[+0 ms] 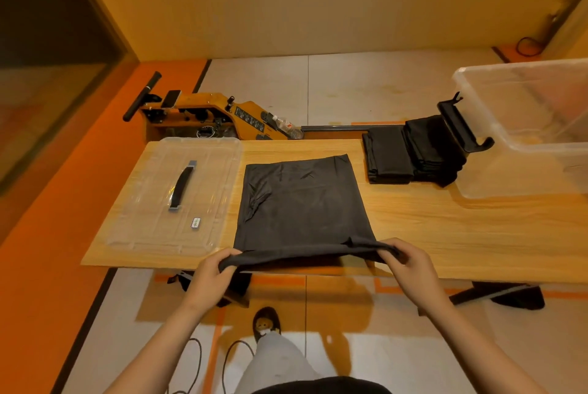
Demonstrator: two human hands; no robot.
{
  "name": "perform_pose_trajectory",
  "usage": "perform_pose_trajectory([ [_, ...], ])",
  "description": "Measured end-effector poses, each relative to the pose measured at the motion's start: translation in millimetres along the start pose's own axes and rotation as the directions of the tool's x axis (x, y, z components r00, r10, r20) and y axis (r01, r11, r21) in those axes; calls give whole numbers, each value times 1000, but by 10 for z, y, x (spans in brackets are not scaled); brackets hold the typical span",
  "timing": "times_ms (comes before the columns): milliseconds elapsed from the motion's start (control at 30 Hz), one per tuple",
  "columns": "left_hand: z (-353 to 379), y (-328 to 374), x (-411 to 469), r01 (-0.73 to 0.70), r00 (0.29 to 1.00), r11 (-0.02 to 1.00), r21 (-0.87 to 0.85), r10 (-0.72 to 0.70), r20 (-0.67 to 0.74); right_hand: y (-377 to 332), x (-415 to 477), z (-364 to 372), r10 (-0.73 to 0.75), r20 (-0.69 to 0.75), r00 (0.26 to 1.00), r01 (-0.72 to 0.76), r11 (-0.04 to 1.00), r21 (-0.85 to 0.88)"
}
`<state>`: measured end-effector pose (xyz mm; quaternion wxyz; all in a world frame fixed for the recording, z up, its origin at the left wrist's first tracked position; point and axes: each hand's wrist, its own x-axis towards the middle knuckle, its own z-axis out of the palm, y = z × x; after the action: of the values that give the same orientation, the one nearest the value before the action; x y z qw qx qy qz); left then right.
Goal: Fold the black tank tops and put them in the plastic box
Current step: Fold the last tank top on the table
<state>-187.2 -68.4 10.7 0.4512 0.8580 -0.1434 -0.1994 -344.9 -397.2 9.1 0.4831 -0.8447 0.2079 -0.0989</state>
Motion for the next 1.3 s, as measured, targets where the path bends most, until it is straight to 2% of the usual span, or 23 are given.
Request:
perform_pose_trajectory([
  [267,-136,-47,206,70,997,994,-84,-73,-35,-11,216,-8,60,74,995,-66,995,81],
  [467,-339,124,995,71,996,989,-130,-78,-50,-354,973,61,50,-1,999,-50,993,108],
  [567,-449,288,1632,85,994,983,-161,-94,-53,-422,1574,156,105,-64,992,-98,990,102],
  [633,-444,331,2051,155,988,974,-166,-156,4,-359,1928,309,211,-98,972,-211,977,12],
  [700,-363,270,2338,231,973,969,-86,-230,20,-233,2104,509,325,-123,938,-339,934,-116],
  [733,-310,219,2418,251,968,968,-22,-251,5,-168,2118,608,336,-133,932,-357,916,-185],
  [833,-211,122,2528,202,979,953,225,-191,-70,-3,2022,838,214,-140,967,-255,849,-464],
  [933,-145,100,2569,142,989,912,385,-117,-86,112,1954,944,121,-135,983,-180,760,-625],
  [1033,-119,71,2606,98,993,895,436,-57,-107,181,1909,982,114,-117,987,-163,711,-684],
  [1167,-114,84,2729,54,991,913,405,1,-134,193,1774,1004,182,-176,967,-253,662,-706],
  [1300,-15,168,2743,30,984,894,447,52,-170,119,1456,1095,304,-233,924,-373,577,-727],
])
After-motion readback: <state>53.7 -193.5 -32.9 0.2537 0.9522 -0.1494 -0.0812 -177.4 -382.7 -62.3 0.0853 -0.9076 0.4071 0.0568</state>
